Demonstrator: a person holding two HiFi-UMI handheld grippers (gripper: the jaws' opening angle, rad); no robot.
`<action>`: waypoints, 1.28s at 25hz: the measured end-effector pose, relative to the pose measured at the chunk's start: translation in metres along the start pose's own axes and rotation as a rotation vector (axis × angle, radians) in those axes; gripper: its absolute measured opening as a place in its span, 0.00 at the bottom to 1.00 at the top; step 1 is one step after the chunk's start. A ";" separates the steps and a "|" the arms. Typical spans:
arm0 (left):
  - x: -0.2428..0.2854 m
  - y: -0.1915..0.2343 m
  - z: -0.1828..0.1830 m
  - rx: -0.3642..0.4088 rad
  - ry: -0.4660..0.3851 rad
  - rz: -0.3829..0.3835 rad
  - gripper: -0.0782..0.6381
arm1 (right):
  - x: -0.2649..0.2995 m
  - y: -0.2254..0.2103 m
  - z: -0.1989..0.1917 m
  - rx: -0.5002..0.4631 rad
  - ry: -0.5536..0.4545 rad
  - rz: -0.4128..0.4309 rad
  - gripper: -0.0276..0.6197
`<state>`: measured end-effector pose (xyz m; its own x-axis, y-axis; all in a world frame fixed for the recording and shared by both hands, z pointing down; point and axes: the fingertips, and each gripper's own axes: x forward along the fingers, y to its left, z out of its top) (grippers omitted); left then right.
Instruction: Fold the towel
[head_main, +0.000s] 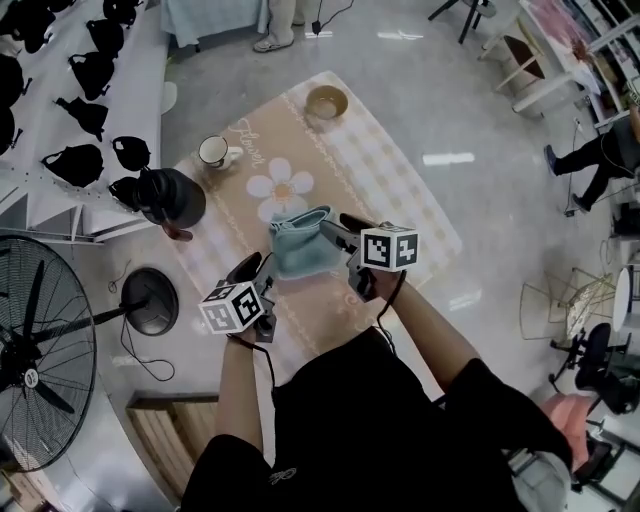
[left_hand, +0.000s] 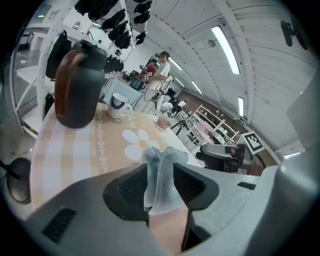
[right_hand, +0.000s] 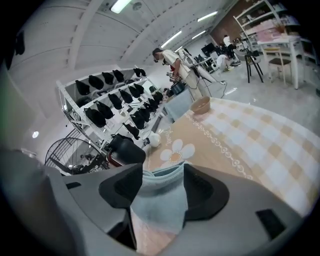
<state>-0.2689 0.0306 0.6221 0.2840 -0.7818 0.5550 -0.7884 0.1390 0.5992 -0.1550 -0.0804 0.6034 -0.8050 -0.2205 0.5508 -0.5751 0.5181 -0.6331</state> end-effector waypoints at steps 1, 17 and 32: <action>-0.003 -0.001 -0.002 0.005 -0.002 0.000 0.31 | -0.004 0.002 -0.003 -0.017 -0.001 -0.008 0.41; -0.054 -0.039 -0.095 0.114 0.063 -0.019 0.30 | -0.069 0.047 -0.123 -0.388 0.039 -0.167 0.06; -0.087 -0.110 -0.071 0.289 -0.113 0.076 0.12 | -0.125 0.077 -0.116 -0.542 -0.056 -0.115 0.05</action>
<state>-0.1677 0.1260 0.5487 0.1682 -0.8409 0.5144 -0.9322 0.0339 0.3603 -0.0817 0.0831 0.5485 -0.7564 -0.3365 0.5609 -0.5144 0.8357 -0.1923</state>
